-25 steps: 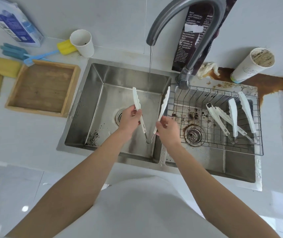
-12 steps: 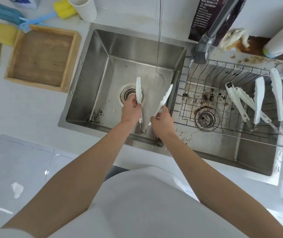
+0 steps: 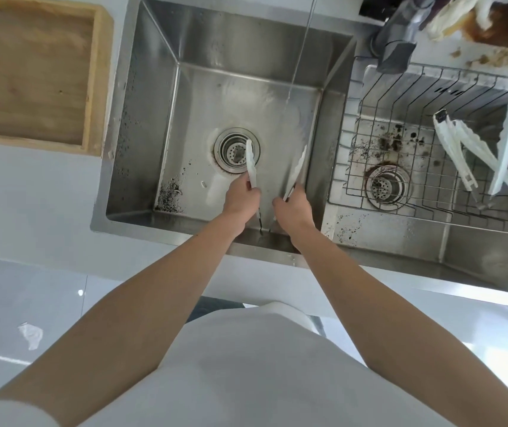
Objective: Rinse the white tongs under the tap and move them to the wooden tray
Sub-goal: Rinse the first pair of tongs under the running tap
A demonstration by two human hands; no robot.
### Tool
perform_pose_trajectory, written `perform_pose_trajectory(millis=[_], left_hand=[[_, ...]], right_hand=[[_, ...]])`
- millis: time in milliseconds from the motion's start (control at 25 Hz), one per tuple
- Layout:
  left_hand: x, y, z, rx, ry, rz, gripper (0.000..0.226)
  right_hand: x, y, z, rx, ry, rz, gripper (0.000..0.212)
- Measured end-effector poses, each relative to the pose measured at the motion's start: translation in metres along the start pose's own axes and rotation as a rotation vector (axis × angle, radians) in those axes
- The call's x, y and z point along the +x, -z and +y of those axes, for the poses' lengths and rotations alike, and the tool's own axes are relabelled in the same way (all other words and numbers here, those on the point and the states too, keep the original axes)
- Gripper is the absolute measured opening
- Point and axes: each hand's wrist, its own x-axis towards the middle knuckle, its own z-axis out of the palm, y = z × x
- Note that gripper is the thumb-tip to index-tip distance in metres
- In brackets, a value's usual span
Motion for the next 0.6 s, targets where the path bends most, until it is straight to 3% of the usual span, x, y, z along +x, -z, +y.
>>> perform_pose_trajectory(millis=[600], left_hand=[[0.030,-0.016,-0.017,0.033,0.056,-0.172,0.051]], right_hand=[[0.038,-0.005,0.004,0.112,-0.177,0.038,0.054]])
